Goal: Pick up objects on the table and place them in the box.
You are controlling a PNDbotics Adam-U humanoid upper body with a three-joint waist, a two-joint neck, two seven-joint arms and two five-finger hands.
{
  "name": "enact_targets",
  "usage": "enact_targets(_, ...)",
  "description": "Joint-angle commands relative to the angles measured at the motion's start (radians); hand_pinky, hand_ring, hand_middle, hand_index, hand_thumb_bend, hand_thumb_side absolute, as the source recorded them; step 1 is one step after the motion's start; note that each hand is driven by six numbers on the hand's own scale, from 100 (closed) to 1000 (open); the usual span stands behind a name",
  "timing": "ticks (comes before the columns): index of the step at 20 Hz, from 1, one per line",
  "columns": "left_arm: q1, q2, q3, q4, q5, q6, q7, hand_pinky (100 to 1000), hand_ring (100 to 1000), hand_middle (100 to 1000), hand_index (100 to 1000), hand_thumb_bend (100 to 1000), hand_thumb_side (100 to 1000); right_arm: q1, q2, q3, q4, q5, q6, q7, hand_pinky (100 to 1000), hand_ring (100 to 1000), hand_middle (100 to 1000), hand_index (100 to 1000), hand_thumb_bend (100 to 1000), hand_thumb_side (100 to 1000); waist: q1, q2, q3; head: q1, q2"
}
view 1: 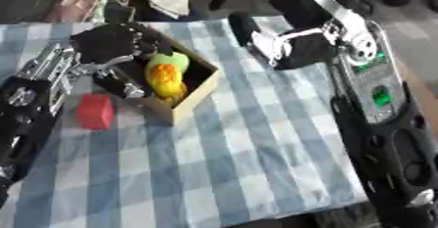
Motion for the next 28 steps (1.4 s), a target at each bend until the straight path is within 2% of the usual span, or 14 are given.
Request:
enact_targets(1, -0.031, 0.044, 0.004, -0.041, 0.013, -0.006, -0.014, 803, 748, 797, 884, 575, 306, -0.010, -0.007, -0.014, -0.028, -0.009, 0.002, -0.009, 772, 632, 713, 882, 100, 323, -0.002, -0.003, 0.003, -0.004, -0.008)
enact_targets(8, -0.033, 0.154, -0.005, -0.141, 0.151, -0.008, -0.101, 800, 731, 774, 883, 564, 317, 0.017, -0.020, -0.044, -0.070, -0.076, 0.018, -0.046, 773, 625, 704, 874, 100, 324, 0.013, -0.005, 0.022, -0.023, -0.007)
enact_targets(10, -0.030, 0.191, -0.007, -0.175, 0.205, -0.001, -0.133, 794, 720, 764, 877, 547, 317, 0.027, -0.025, -0.052, -0.075, -0.087, 0.026, -0.057, 771, 623, 700, 870, 100, 331, 0.017, -0.005, 0.027, -0.029, -0.008)
enact_targets(11, -0.026, 0.209, -0.009, -0.189, 0.233, 0.002, -0.154, 788, 708, 754, 870, 506, 310, 0.031, -0.027, -0.054, -0.075, -0.089, 0.029, -0.061, 770, 621, 698, 869, 100, 338, 0.019, -0.005, 0.029, -0.033, -0.008)
enact_targets(15, 0.007, 0.278, -0.022, -0.196, 0.341, 0.005, -0.314, 778, 694, 738, 861, 412, 341, 0.048, -0.039, -0.063, -0.072, -0.095, 0.038, -0.069, 767, 618, 694, 867, 100, 354, 0.026, -0.005, 0.037, -0.042, -0.006)
enact_targets(18, 0.032, 0.301, -0.030, -0.166, 0.390, -0.004, -0.490, 777, 695, 737, 857, 403, 368, 0.055, -0.041, -0.066, -0.069, -0.098, 0.043, -0.070, 765, 617, 692, 867, 100, 362, 0.030, -0.005, 0.039, -0.046, -0.006)
enact_targets(23, 0.053, 0.303, -0.032, -0.120, 0.439, -0.025, -0.709, 780, 704, 745, 858, 412, 517, 0.060, -0.041, -0.067, -0.064, -0.104, 0.047, -0.069, 764, 615, 690, 866, 100, 371, 0.031, -0.005, 0.039, -0.050, -0.005)
enact_targets(28, 0.055, 0.277, -0.021, -0.073, 0.443, -0.031, -0.792, 791, 728, 774, 871, 408, 653, 0.061, -0.038, -0.067, -0.063, -0.107, 0.050, -0.067, 764, 615, 689, 864, 100, 377, 0.029, -0.004, 0.038, -0.050, -0.003)
